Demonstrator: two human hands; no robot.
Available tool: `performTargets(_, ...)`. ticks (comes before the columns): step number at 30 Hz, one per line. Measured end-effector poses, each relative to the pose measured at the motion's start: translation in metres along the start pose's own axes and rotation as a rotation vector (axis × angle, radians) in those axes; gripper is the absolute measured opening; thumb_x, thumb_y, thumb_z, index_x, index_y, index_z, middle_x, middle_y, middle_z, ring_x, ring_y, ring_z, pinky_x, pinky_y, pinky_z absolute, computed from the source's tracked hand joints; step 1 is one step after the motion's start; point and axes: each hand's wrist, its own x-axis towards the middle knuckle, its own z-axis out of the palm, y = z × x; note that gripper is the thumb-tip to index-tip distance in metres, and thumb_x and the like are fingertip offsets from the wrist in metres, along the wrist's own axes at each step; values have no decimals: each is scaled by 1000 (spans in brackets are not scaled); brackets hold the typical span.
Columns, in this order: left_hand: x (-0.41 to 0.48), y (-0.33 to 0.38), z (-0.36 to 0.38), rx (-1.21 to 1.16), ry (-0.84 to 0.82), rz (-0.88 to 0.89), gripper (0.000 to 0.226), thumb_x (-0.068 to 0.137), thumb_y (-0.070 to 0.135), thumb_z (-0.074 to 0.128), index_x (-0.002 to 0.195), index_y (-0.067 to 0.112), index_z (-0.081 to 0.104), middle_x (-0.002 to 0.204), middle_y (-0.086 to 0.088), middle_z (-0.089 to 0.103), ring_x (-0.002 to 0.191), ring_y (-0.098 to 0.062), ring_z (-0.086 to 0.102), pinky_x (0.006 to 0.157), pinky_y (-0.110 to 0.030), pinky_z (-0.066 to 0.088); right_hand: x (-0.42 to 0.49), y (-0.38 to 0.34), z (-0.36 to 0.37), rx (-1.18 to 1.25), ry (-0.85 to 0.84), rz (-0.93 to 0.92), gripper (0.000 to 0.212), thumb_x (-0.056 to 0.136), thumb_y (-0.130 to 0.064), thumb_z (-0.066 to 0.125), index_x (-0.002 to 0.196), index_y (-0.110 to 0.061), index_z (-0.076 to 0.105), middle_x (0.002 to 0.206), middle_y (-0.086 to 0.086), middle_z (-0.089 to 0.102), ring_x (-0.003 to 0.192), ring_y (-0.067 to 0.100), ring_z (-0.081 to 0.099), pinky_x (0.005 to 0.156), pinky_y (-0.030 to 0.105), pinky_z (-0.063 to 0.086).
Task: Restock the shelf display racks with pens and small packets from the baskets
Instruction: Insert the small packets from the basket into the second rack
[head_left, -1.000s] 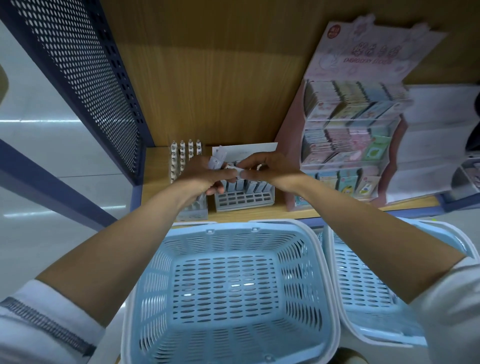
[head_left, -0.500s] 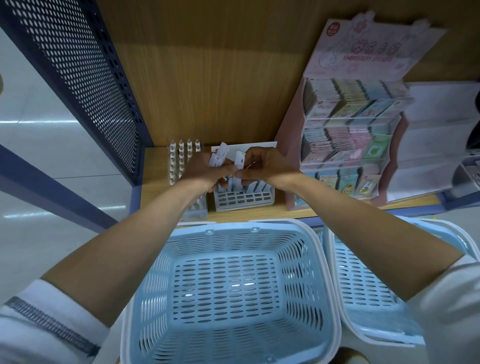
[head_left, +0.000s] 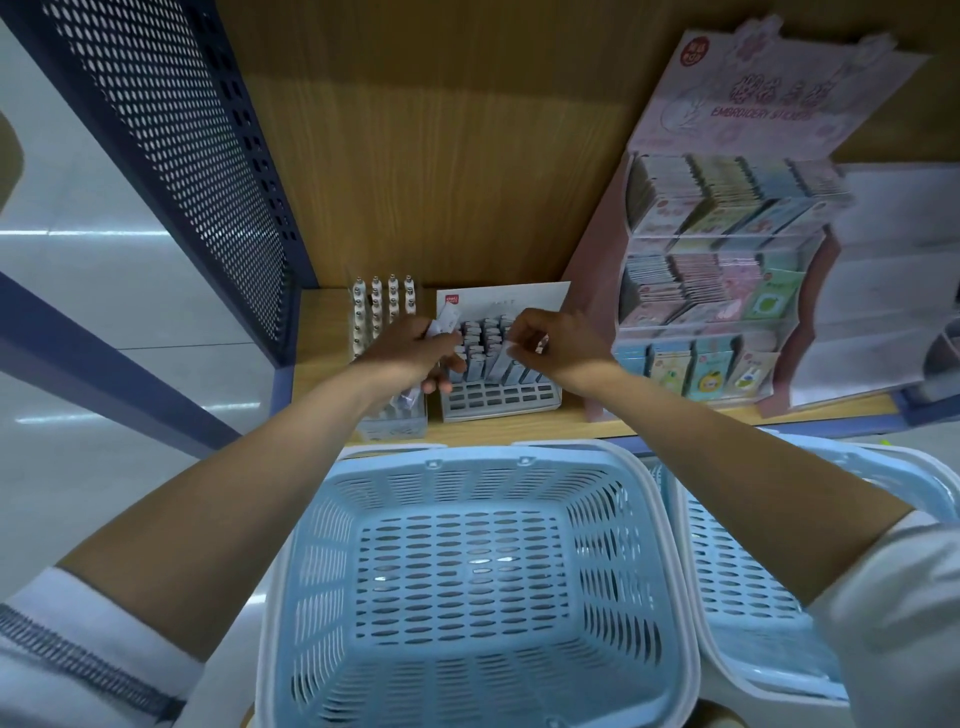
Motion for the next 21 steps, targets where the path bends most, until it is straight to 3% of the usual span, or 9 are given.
performTargets(4,-5,-1,-2,-5,-96,41,20,101,20,49,113,5,56,85,-9,69,61,-16,64,58,-26,53,1,5,12,-102,-16,15,9,87,-25,67,95,-19,67,90,-2,71,76,9,59,67,20,42)
performTargets(9,-10,0,-9,-7,-56,64,33,100,27,49,118,1,58,76,-10,67,54,-16,62,51,-24,52,2,9,18,-223,-18,-52,10,86,-25,68,91,-17,70,94,2,68,84,17,59,71,34,52)
performTargets(14,-9,-1,-8,-2,-23,67,35,99,27,52,113,-4,58,62,-5,60,44,-14,55,41,-23,44,4,6,17,-208,58,-66,11,87,-23,68,93,-13,70,90,5,67,85,21,60,71,34,51)
performTargets(21,-5,-5,-8,49,13,91,32,97,31,56,97,0,60,46,3,54,36,-11,45,39,-23,36,3,4,21,-208,65,-88,11,86,-21,69,91,-11,70,89,6,65,85,23,59,70,34,48)
